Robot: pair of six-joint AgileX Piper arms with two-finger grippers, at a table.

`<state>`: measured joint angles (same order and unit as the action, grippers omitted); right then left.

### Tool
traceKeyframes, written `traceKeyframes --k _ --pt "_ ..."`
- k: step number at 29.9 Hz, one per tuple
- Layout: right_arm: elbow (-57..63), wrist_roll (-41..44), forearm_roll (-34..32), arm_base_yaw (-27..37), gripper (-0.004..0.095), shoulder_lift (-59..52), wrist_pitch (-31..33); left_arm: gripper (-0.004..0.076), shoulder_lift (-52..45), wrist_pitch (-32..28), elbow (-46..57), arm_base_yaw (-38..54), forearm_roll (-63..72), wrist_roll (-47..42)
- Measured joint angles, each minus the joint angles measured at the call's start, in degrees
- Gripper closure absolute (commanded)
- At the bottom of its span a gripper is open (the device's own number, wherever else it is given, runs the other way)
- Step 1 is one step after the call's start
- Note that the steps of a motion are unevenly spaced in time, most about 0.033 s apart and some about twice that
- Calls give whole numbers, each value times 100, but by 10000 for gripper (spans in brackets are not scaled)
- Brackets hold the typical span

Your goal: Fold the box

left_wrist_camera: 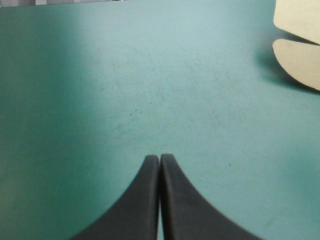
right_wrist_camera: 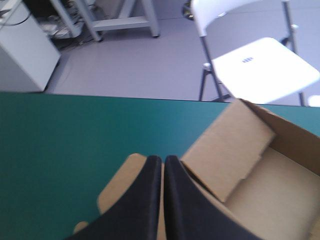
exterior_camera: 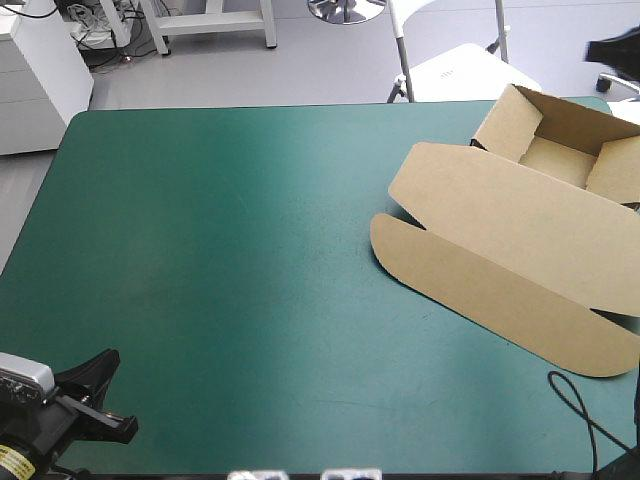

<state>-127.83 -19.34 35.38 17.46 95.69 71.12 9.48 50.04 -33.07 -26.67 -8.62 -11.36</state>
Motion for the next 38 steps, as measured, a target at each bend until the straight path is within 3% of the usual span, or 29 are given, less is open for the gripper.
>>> traceKeyframes --k 3,7,10,12,16,29,38 --pt "236 2 -580 -1102 908 -289 0 734 0 16 0 0 0 0" --pt "1089 234 -2348 -2807 907 -636 0 734 0 45 0 0 0 0" --pt "1946 700 -3620 -3763 908 -863 -127 734 0 91 0 0 0 0" --pt "2615 996 -4045 -4180 908 -1087 -450 734 0 121 0 0 0 0" --pt "3902 1251 -4065 -4461 908 -1783 -1324 734 0 162 0 0 0 0" --pt "8121 1723 -4112 -4475 908 -4988 -3649 734 0 197 0 0 5 0" --pt "9683 1976 -4112 -4475 908 -6539 -3798 734 0 209 0 0 10 0"
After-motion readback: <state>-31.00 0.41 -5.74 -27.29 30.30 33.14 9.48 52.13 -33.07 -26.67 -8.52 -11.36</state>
